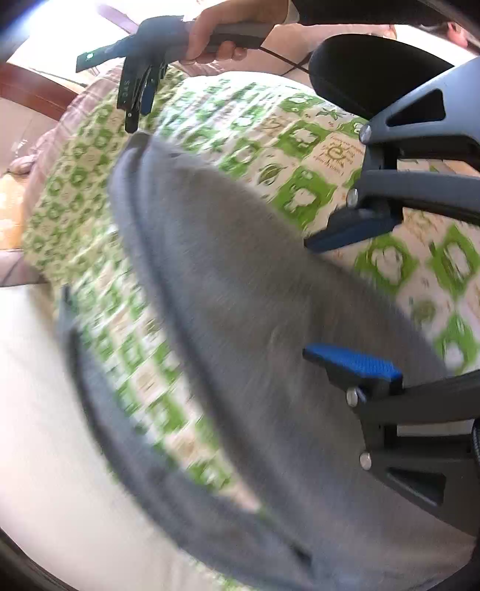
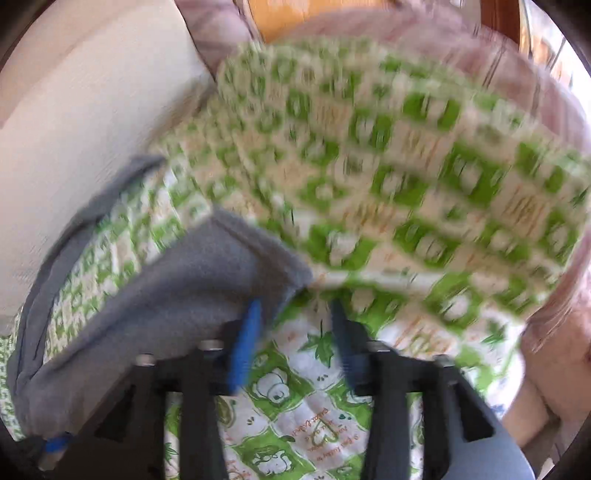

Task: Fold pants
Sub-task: 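Lower both grippers onto the grey sweatpants and close on the fabric edges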

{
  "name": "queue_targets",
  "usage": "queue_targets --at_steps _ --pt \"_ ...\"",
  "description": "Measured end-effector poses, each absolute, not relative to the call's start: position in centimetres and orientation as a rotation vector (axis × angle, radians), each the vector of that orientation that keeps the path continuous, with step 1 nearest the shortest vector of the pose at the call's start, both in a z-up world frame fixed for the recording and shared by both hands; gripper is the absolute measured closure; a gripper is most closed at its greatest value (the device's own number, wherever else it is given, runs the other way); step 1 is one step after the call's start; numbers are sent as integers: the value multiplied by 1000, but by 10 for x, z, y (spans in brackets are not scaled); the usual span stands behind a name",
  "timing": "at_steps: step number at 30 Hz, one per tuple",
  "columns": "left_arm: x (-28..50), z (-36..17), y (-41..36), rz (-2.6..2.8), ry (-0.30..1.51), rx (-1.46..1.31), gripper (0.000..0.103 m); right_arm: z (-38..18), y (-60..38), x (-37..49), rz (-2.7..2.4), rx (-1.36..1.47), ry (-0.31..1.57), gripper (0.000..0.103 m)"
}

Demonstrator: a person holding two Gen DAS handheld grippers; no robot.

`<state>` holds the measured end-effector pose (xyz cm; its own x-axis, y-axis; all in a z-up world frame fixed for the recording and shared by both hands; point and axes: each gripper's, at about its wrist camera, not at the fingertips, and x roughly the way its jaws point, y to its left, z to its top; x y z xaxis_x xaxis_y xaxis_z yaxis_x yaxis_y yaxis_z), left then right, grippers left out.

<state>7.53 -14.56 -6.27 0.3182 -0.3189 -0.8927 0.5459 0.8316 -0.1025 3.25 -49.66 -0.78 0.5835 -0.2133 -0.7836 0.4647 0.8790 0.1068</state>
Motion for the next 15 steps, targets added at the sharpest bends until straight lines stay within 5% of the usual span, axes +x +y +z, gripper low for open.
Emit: queue_targets --at_steps 5,15 --pt "109 -39 -117 -508 1056 243 49 36 -459 63 -259 235 783 49" --pt "201 -35 -67 -389 1052 324 49 14 -406 167 60 -94 852 49"
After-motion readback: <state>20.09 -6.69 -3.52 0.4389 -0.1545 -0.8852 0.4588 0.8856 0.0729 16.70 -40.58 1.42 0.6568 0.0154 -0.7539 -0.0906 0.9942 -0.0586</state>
